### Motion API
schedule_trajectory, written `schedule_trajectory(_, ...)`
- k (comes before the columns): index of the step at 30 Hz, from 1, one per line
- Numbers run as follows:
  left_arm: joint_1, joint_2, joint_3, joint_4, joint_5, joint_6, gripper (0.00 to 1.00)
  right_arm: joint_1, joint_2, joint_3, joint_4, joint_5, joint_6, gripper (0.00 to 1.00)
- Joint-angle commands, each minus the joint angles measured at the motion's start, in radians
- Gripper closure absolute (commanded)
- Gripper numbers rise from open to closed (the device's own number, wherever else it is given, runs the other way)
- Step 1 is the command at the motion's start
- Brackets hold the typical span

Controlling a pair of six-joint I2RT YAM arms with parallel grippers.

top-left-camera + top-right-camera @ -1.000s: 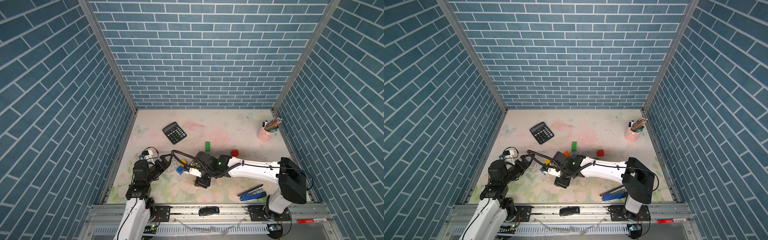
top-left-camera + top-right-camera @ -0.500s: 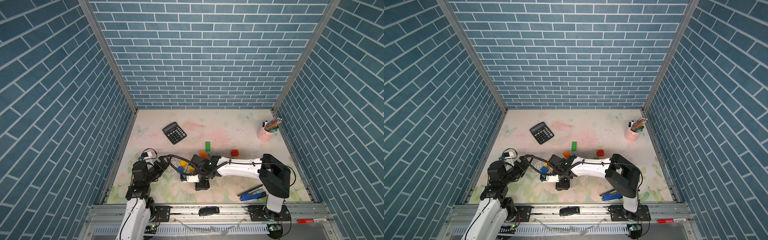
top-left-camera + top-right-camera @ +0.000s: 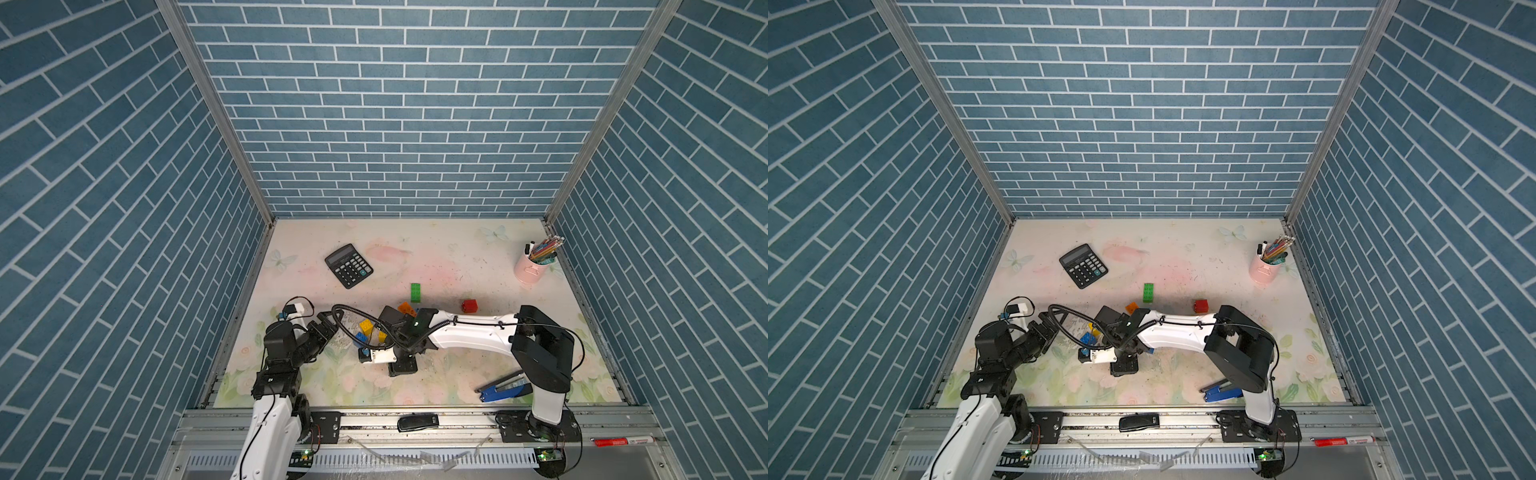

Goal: Assemble a fork with lego
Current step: Pick up the lego brick from the center of the board.

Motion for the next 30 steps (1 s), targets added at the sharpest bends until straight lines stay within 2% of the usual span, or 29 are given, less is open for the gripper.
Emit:
schedule_trajectory(1, 0.008, 0.001, -0.015, 0.021, 0.008, 0.001, 0.08, -0.003, 0.030, 0.018, -0.025, 0.026, -0.062, 0.52)
schedule_trajectory(9, 0.008, 0.019, -0.018, 0.035, 0.008, 0.001, 0.08, -0.002, 0.041, 0.018, -0.011, 0.052, -0.063, 0.51)
schedule_trajectory(13, 0.008, 0.031, -0.018, 0.048, 0.009, -0.002, 0.08, -0.002, 0.047, 0.018, -0.008, 0.068, -0.065, 0.53)
schedule_trajectory(23, 0.008, 0.038, -0.018, 0.055, 0.009, -0.001, 0.08, -0.003, 0.050, 0.018, 0.008, 0.078, -0.056, 0.61)
schedule_trajectory(30, 0.008, 0.043, 0.002, 0.046, 0.007, 0.017, 0.08, -0.003, 0.015, 0.007, 0.050, 0.087, 0.005, 0.70)
